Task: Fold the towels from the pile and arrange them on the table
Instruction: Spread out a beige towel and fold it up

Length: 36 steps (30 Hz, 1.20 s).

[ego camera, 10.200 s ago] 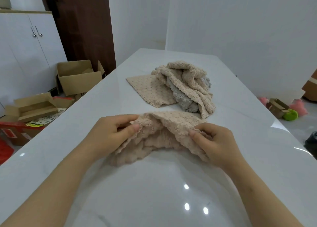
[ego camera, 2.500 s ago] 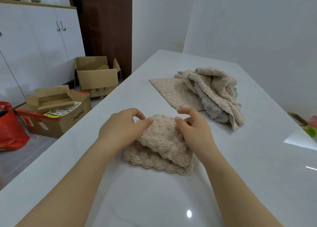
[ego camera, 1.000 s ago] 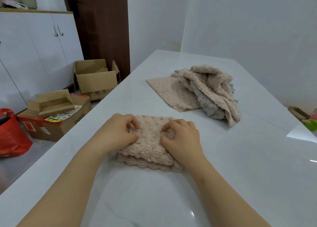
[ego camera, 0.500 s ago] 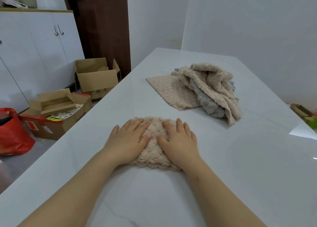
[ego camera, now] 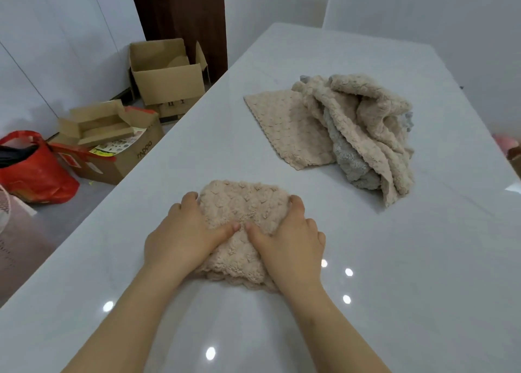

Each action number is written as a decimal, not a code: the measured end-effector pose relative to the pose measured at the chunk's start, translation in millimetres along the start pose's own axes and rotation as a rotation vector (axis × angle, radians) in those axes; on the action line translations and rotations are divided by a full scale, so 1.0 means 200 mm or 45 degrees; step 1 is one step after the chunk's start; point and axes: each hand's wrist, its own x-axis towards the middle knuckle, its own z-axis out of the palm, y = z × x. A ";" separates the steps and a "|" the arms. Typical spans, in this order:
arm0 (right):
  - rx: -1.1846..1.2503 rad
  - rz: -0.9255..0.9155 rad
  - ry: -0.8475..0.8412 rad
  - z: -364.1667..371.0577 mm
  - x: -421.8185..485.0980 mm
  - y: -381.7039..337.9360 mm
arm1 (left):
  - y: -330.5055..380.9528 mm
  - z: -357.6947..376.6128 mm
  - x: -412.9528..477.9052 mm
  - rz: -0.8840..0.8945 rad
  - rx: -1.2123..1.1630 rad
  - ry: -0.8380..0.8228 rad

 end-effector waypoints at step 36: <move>0.959 0.422 -0.865 -1.30 0.03 1.11 | 1.25 0.59 -1.03 -0.605 -1.653 -0.171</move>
